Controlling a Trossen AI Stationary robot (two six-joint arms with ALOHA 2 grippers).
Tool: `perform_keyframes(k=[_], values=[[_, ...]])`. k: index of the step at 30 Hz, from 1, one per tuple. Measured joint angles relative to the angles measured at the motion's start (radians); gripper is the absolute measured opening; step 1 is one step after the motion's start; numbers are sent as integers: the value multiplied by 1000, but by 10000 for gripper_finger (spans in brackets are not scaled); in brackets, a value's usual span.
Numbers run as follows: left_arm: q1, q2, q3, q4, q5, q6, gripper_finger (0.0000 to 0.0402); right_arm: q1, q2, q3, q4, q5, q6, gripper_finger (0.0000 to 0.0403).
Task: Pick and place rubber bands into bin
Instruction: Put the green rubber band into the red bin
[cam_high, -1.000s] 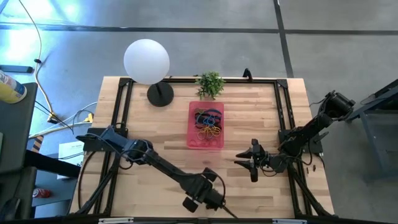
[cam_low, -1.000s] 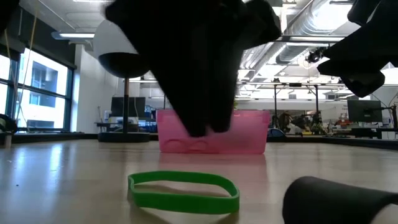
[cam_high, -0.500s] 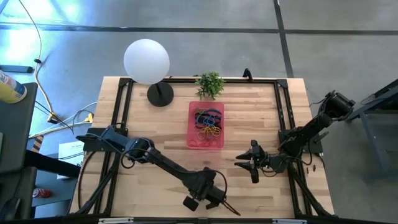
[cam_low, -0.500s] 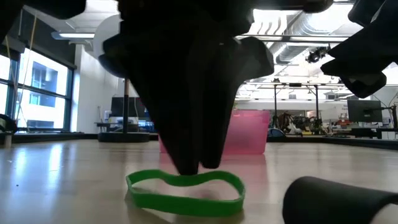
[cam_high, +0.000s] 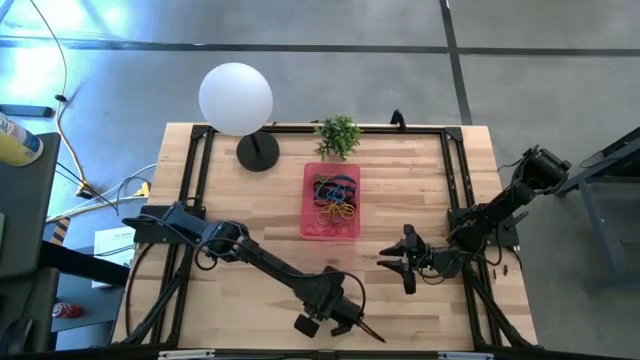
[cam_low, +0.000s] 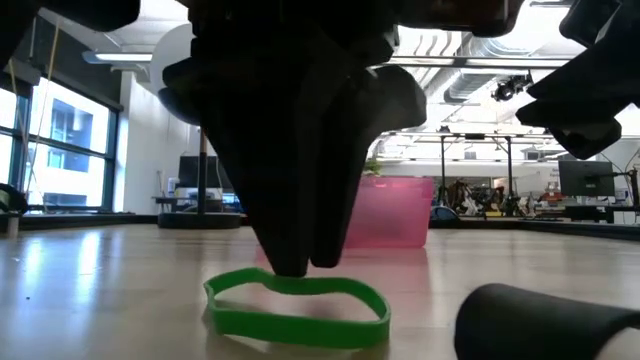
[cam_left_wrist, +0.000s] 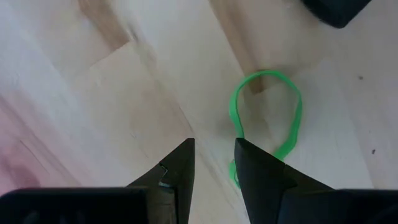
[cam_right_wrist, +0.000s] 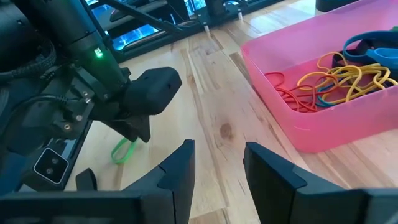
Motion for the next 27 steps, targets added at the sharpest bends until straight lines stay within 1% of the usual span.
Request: perform_keyframes(k=[4,9,11,15,18,23,27], values=[[0,-3,0,-21,-28,-50,104,0,0,0,-4,0,0,129],[1,-19,1,-24,-61,-64,104,0,0,0,-8,0,0,129],[1,-23,1,-9,-57,-60,104,0,0,0,-9,0,0,129],[0,-25,1,14,-5,-33,104,0,0,0,-12,-1,0,129],[-6,-27,1,38,11,-30,104,0,0,0,-13,-1,0,129],[-7,-27,1,44,3,-19,104,0,0,0,-14,-1,0,129],[-6,-27,1,49,-28,3,104,0,0,0,-23,-1,0,129]])
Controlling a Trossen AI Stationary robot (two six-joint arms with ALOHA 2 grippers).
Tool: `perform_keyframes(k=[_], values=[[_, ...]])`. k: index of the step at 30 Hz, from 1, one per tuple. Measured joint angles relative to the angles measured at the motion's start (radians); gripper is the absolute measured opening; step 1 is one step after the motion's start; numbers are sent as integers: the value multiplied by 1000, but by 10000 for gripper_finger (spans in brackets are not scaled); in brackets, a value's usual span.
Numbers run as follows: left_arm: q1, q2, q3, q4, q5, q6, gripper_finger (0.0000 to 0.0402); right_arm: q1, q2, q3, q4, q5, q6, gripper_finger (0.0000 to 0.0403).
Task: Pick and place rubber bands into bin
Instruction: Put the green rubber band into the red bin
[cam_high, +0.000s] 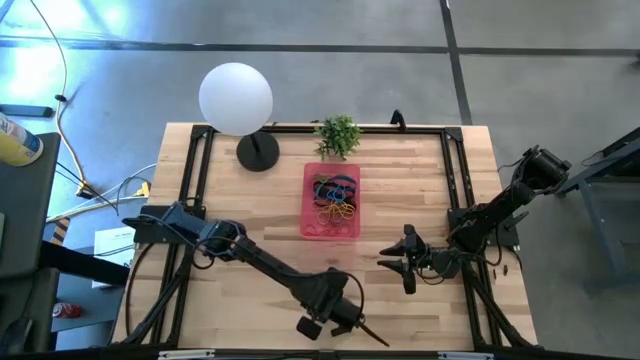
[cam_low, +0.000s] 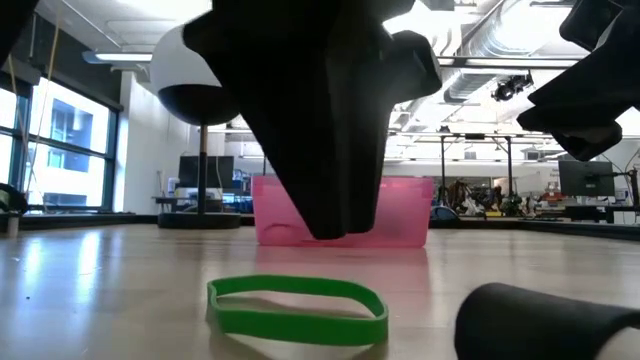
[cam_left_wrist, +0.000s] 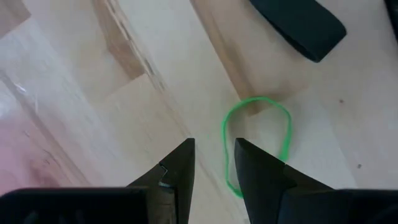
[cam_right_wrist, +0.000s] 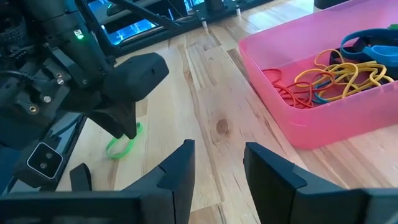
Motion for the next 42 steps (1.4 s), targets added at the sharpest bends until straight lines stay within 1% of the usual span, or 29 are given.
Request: perform_keyframes(k=[9,13,27,33,37,42], values=[[7,4,0,16,15,41,104,0,0,0,-2,-3,0,129],[6,8,-1,18,49,61,104,0,0,0,-6,-3,0,129],[7,8,-1,18,32,83,104,0,0,0,-13,1,0,129],[6,8,-1,19,39,95,104,0,0,0,-13,1,0,129],[6,8,-1,19,24,97,104,0,0,0,-13,1,16,129],[6,9,-1,19,37,103,104,0,0,0,-13,1,24,129]])
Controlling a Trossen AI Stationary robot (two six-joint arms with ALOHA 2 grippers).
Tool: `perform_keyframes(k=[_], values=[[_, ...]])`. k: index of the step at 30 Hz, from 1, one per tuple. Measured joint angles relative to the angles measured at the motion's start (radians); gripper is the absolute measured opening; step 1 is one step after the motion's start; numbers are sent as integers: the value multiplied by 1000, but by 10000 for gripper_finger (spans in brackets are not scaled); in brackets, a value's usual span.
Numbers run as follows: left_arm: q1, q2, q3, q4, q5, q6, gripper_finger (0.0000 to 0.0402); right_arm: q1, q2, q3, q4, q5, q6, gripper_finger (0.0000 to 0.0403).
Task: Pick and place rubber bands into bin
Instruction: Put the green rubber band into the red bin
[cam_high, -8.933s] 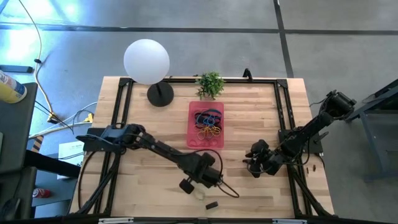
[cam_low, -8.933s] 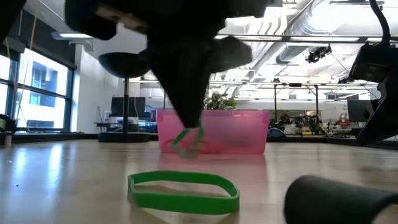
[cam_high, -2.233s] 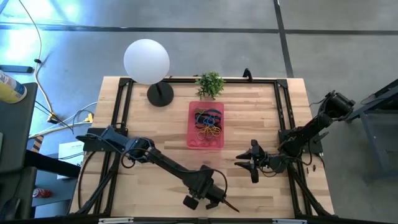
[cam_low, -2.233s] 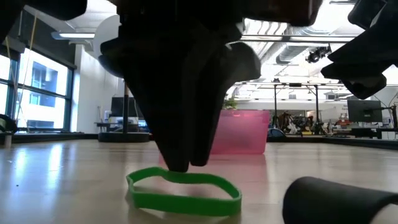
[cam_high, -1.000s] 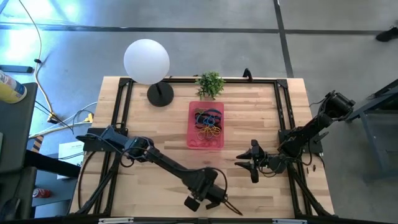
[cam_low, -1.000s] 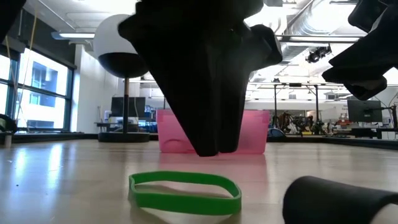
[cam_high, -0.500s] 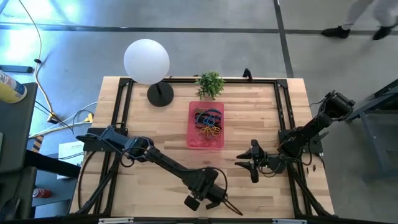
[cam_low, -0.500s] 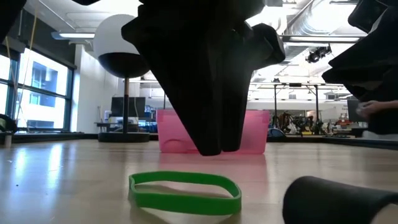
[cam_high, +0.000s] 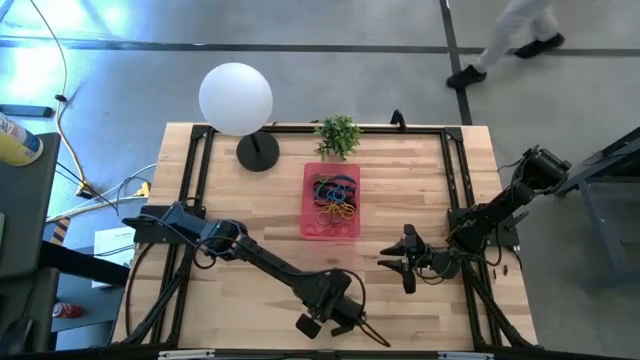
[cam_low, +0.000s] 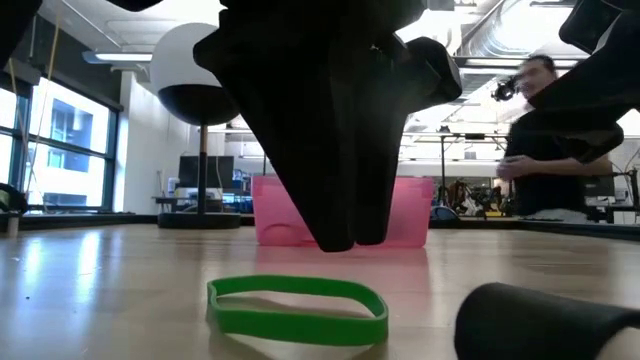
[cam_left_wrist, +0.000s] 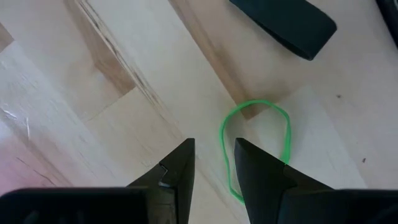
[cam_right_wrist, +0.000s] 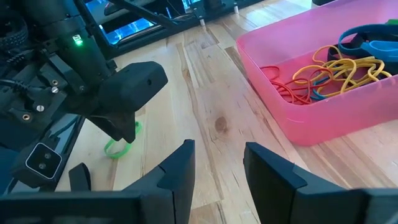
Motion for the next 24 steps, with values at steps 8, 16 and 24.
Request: perform_keyframes(k=[8,16,24], values=[[0,0,0,0,-10,2,104,0,0,0,0,0,5,129],[-1,0,0,0,-13,2,104,0,0,0,0,0,10,129],[-2,0,0,1,-13,18,104,0,0,0,0,0,28,129]])
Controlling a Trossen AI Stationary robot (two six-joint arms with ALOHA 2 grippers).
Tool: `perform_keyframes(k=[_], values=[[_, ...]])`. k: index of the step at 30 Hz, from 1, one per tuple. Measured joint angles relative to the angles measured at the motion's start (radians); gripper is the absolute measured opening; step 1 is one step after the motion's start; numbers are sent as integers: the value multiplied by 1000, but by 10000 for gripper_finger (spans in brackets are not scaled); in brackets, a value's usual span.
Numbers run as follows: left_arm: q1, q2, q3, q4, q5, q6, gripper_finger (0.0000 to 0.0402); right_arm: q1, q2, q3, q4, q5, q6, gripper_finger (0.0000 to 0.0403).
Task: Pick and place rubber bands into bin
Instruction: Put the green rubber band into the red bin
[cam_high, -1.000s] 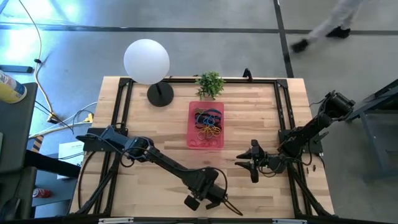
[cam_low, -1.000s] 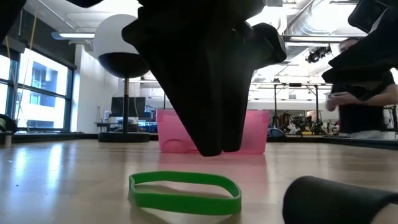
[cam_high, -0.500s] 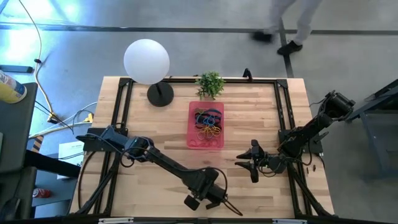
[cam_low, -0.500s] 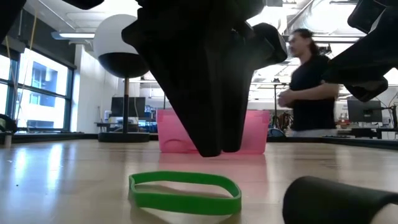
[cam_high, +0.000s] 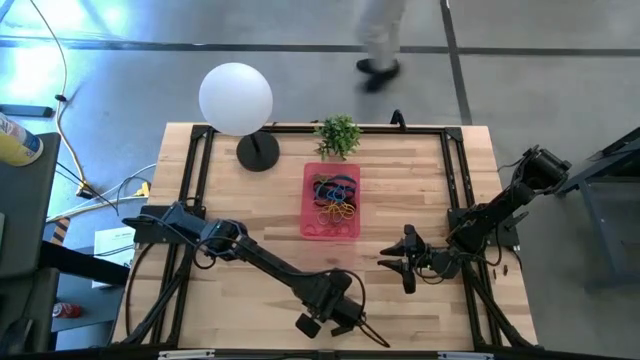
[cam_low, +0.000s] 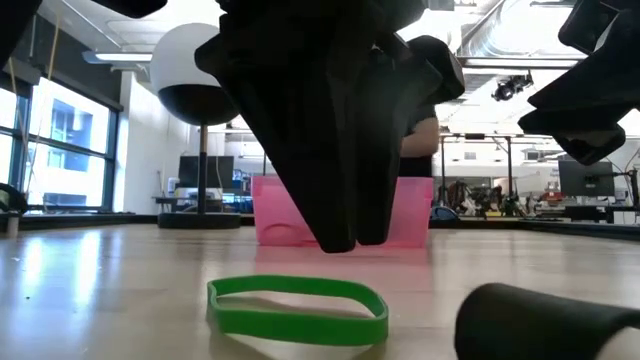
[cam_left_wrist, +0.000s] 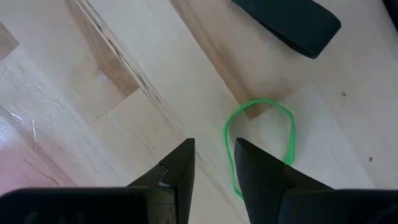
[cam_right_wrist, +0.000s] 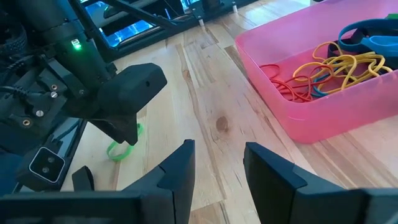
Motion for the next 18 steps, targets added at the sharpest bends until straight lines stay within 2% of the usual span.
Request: perform_keyframes(k=[8,13,18], values=[[-10,45,1,40,60,0,104,0,0,0,0,-1,-3,129],[-23,46,1,31,51,0,103,0,0,0,-15,-1,0,129],[-24,46,1,31,39,-6,75,0,0,0,-25,2,-4,129]])
